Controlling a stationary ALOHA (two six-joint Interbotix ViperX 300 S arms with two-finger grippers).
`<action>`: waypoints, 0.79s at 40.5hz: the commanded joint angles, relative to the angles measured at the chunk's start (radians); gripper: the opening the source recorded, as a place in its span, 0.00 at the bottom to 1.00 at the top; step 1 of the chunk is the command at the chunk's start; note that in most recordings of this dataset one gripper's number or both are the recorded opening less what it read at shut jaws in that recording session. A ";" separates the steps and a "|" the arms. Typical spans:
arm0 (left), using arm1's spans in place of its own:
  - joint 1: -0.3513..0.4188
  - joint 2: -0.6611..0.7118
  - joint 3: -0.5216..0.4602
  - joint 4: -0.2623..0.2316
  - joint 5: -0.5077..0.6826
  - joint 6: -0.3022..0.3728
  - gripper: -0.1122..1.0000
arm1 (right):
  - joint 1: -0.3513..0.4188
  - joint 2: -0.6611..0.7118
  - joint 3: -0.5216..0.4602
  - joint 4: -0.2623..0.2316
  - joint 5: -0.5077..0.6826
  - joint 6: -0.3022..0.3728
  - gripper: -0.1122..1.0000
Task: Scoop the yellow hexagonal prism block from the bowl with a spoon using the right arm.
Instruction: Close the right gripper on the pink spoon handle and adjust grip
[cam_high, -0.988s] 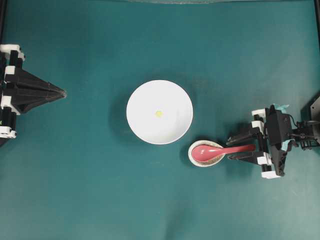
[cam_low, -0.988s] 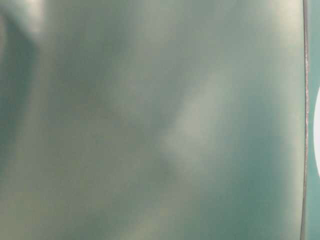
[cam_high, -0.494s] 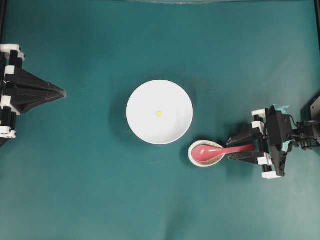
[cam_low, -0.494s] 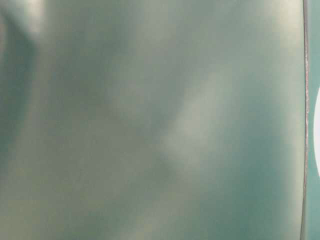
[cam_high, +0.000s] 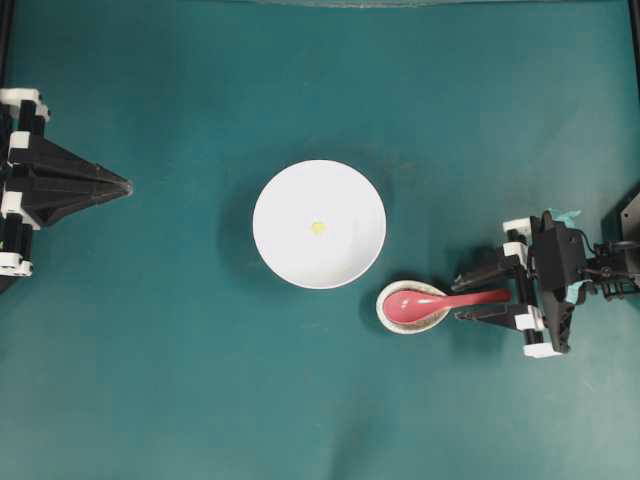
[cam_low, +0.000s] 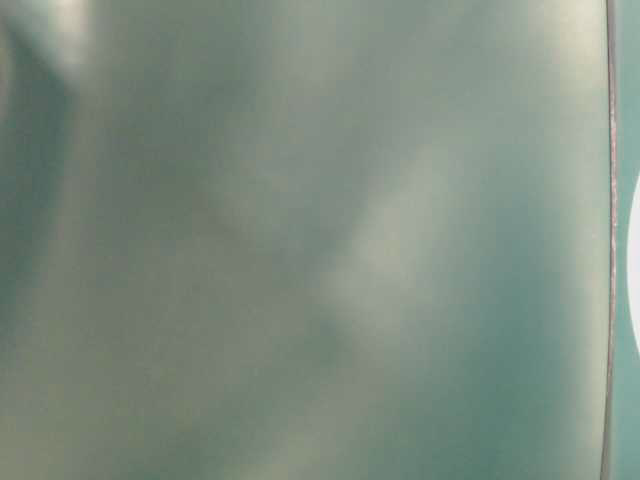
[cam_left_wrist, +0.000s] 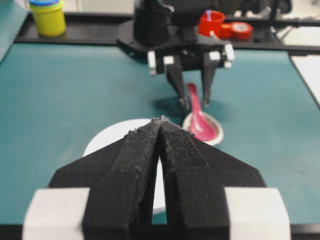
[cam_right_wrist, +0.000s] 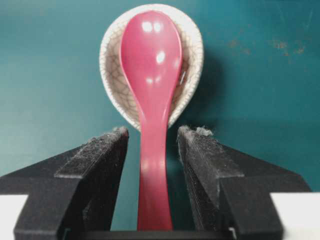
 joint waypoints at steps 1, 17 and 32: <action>0.003 0.008 -0.020 0.002 -0.012 -0.002 0.09 | 0.005 -0.005 -0.005 0.000 -0.009 0.000 0.55; 0.002 0.008 -0.020 0.002 -0.009 -0.002 0.09 | 0.005 -0.006 -0.008 -0.003 -0.005 -0.003 0.31; 0.003 0.008 -0.020 0.002 -0.008 -0.002 0.09 | -0.008 -0.051 -0.028 0.005 0.044 -0.003 0.31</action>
